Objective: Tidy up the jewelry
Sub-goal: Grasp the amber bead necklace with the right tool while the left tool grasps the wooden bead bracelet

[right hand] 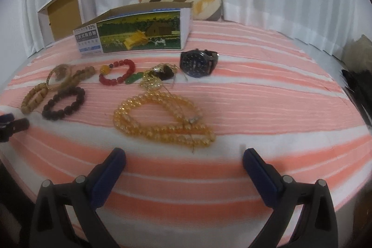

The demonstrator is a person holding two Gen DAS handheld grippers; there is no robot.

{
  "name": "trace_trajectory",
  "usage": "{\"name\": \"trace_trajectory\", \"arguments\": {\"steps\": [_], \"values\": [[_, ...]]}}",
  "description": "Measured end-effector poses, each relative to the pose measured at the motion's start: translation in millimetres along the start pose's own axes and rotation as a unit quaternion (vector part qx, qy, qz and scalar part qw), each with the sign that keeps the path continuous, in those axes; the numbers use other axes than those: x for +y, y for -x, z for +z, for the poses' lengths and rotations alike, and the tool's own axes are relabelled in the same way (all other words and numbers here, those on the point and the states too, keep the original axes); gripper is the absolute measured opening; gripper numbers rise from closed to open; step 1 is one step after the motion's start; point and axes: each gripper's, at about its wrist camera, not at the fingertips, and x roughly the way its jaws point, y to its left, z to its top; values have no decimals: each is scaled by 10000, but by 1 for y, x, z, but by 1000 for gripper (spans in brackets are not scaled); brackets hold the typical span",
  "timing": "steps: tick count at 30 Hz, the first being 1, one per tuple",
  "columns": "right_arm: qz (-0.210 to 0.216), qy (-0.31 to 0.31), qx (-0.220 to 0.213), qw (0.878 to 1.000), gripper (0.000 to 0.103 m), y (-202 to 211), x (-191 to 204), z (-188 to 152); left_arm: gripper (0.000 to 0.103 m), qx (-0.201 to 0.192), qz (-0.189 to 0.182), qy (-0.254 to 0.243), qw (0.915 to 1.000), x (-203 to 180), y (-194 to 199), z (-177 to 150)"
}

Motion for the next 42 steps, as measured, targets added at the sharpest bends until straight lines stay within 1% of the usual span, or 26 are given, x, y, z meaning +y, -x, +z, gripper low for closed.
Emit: {"name": "trace_trajectory", "arguments": {"steps": [8,12,13,14,15,16,17,18,19,20,21,23,25,27,32,35,38,39,40,41,42], "values": [[287,293,287,9987,103,-28,14,30,103,236,-46,-54,9997,-2,-20,34],[381,364,404,9978,102,-37,20,39,103,315,-87,-95,9994,1,-22,37],[400,381,400,9977,98,-36,21,39,102,311,-102,-109,9994,0,-21,36],[449,426,345,9975,91,-32,22,38,101,280,-105,-119,9995,1,-18,35],[482,459,305,9973,73,-29,23,37,92,198,-101,-129,9997,2,-15,32],[440,519,277,9973,53,-25,25,35,76,86,-119,-136,9998,3,-10,29],[497,520,276,9970,39,-22,25,34,68,16,-167,-146,9998,4,-6,28],[522,503,281,9970,35,-20,25,33,52,-40,-234,-160,9996,4,-2,25],[608,460,282,9967,20,-17,24,31,40,-77,-303,-162,9994,4,1,23],[641,416,297,9966,15,-16,23,31,34,-125,-389,-142,9991,7,4,21],[705,357,330,9963,15,-14,22,31,26,-170,-455,-113,9988,8,7,18],[840,318,353,9953,11,-9,22,32,19,-315,-520,-74,9981,12,17,15],[951,281,346,9945,9,-2,24,33,0,-457,-465,-90,9978,15,27,15],[1028,224,270,9941,8,7,25,35,0,-458,-648,20,9968,20,34,16],[1232,-8,152,9923,8,23,25,43,0,-481,-810,146,9954,23,48,17],[1300,-67,56,9915,8,32,24,51,0,-519,-828,116,9951,21,53,25],[1332,-105,-6,9910,8,37,24,58,1,-406,-858,81,9955,20,52,28],[1336,-114,-36,9910,8,39,24,59,6,-363,-836,84,9958,21,49,28],[1352,-121,-60,9907,8,41,24,61,25,-298,-739,72,9968,21,44,29],[1364,-127,-79,9905,8,43,24,62,40,-256,-658,59,9975,20,38,29],[1376,-133,-93,9904,8,44,25,62,67,-255,-576,58,9980,20,33,30]]}}
